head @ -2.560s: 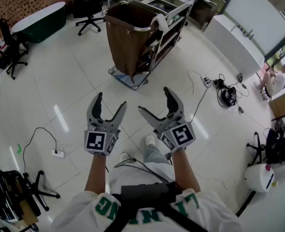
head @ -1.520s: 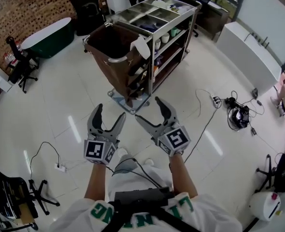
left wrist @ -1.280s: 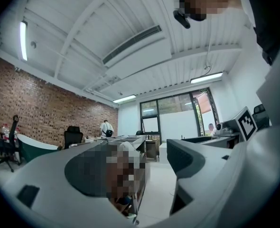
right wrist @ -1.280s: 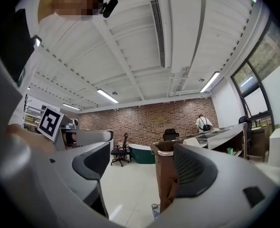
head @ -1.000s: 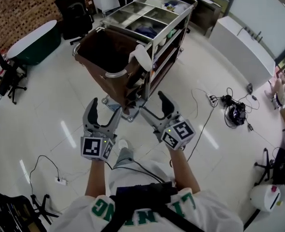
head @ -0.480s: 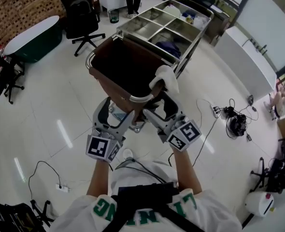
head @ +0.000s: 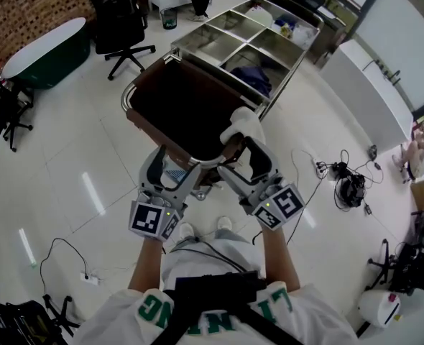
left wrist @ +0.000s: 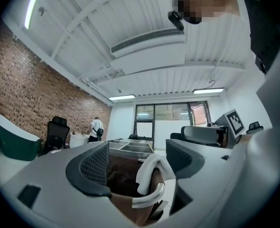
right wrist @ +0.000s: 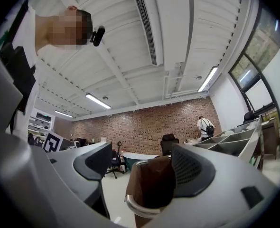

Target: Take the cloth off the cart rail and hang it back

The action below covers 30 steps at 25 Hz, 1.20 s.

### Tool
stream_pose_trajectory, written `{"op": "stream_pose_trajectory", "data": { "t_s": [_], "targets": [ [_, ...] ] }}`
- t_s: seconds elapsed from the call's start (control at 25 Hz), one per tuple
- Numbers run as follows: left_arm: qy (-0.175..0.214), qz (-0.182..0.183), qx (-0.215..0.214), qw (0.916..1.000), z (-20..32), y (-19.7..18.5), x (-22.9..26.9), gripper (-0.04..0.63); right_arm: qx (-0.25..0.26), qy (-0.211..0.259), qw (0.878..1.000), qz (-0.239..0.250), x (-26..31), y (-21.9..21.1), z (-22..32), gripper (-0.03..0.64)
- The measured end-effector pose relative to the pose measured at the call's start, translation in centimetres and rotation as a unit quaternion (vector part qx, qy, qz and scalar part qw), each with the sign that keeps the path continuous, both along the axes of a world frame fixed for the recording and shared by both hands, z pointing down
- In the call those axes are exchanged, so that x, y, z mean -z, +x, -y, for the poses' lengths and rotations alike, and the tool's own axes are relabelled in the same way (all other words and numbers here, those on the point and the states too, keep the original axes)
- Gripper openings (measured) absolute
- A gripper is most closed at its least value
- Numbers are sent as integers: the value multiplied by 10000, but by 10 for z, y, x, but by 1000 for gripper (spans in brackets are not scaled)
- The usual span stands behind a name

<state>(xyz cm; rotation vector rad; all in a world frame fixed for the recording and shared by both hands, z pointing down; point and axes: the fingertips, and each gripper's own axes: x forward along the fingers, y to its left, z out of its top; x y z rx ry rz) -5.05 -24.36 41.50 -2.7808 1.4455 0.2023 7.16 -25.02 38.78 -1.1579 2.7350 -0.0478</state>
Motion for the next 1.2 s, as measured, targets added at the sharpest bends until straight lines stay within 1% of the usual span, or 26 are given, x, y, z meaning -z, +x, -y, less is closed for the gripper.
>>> {"op": "stream_pose_trajectory", "data": {
  "t_s": [0.08, 0.16, 0.24, 0.36, 0.4, 0.48, 0.6, 0.68, 0.72, 0.76, 0.8, 0.84, 0.88, 0.92, 0.96, 1.04, 1.08, 1.2],
  "targets": [
    [12, 40, 24, 10000, 5, 11, 4, 360, -90, -54, 9997, -206, -2, 14, 10, 407],
    [59, 129, -1, 9999, 10, 21, 7, 360, -227, -239, 9982, -505, -10, 33, 25, 407],
    [74, 137, 39, 9999, 16, 26, 11, 360, -306, -621, 9941, -831, -24, 51, 47, 407],
    [-8, -88, 156, 9998, 22, 23, 15, 360, -192, -1183, 9848, -1255, -53, 65, 79, 407],
    [-42, -148, 197, 9997, 23, 23, 15, 360, -160, -1289, 9810, -1442, -63, 67, 89, 407],
    [-85, -148, 260, 9995, 24, 23, 14, 360, -172, -1461, 9711, -1881, -83, 71, 107, 407],
    [-128, -81, 306, 9994, 27, 26, 11, 360, -201, -1840, 9512, -2470, -114, 73, 123, 402],
    [-112, -65, 333, 9994, 28, 28, 12, 360, -173, -2137, 9362, -2784, -133, 73, 125, 335],
    [-81, -59, 354, 9993, 28, 28, 14, 360, -227, -2217, 9312, -2885, -139, 75, 125, 312],
    [-41, -59, 378, 9993, 28, 28, 17, 360, -308, -2222, 9298, -2918, -139, 77, 126, 281],
    [2, -64, 404, 9992, 29, 27, 21, 360, -384, -2168, 9321, -2876, -135, 79, 126, 256],
    [40, -66, 431, 9990, 29, 26, 24, 360, -440, -2074, 9371, -2774, -127, 79, 125, 221],
    [73, -60, 458, 9989, 29, 25, 28, 360, -475, -1955, 9435, -2632, -117, 77, 124, 181],
    [105, -50, 484, 9988, 29, 23, 32, 359, -482, -1825, 9510, -2449, -105, 76, 122, 161],
    [137, -42, 505, 9986, 29, 21, 36, 359, -457, -1700, 9593, -2209, -93, 74, 120, 155],
    [213, -58, 540, 9983, 28, 16, 47, 359, -354, -1481, 9757, -1576, -61, 71, 115, 149],
    [259, -76, 566, 9980, 28, 13, 54, 359, -305, -1358, 9821, -1270, -43, 70, 111, 144],
    [412, -106, 669, 9969, 25, 4, 73, 359, -195, -965, 9931, -643, 8, 69, 98, 141]
  ]
}}
